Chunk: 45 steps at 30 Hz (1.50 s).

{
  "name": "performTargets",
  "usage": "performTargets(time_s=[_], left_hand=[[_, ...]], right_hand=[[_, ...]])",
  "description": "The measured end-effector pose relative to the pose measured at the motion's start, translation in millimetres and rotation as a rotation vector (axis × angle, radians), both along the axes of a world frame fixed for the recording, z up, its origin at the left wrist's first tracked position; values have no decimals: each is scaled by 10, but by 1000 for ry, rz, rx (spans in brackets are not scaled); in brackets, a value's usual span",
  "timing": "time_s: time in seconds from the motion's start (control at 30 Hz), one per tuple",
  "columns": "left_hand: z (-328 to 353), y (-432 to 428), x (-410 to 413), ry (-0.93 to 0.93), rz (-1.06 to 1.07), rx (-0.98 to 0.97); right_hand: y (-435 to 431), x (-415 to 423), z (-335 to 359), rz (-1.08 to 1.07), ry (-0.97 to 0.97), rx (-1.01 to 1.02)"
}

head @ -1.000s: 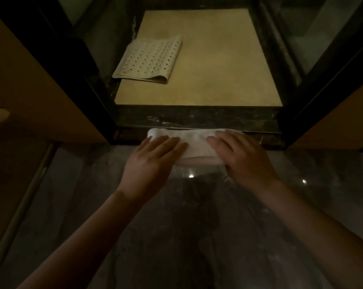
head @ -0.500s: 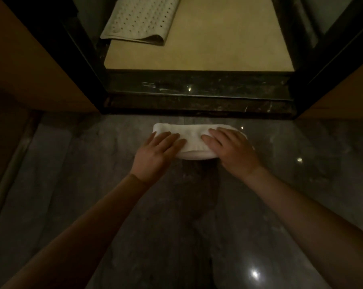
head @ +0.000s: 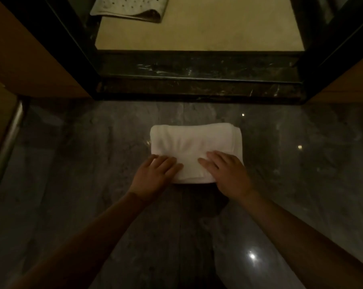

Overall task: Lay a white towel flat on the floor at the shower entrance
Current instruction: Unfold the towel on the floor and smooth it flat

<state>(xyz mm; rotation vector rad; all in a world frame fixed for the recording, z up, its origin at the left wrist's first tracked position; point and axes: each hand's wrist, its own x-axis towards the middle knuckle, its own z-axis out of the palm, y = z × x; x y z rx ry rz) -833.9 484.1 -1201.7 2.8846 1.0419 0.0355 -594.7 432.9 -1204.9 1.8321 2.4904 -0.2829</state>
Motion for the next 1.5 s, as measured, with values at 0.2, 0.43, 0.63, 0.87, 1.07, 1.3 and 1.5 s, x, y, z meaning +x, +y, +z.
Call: performTargets(time_s=[0.2, 0.43, 0.63, 0.87, 1.07, 1.3, 1.5], left_hand=[[-46, -135, -39, 42, -20, 0], [5, -134, -146, 10, -18, -63], [126, 5, -316, 71, -146, 33], [281, 125, -171, -102, -140, 19], [464, 232, 5, -209, -68, 76], [418, 330, 65, -335, 361, 14], [-4, 227, 5, -108, 631, -277]], right_hand=[[-342, -74, -122, -28, -68, -69], [-343, -80, -122, -35, -30, -121], [-279, -145, -61, -49, 54, -34], [-98, -417, -10, -11, 139, -4], [220, -632, 104, -82, 211, -7], [575, -483, 278, -245, 293, 165], [856, -340, 359, -382, 343, 224]])
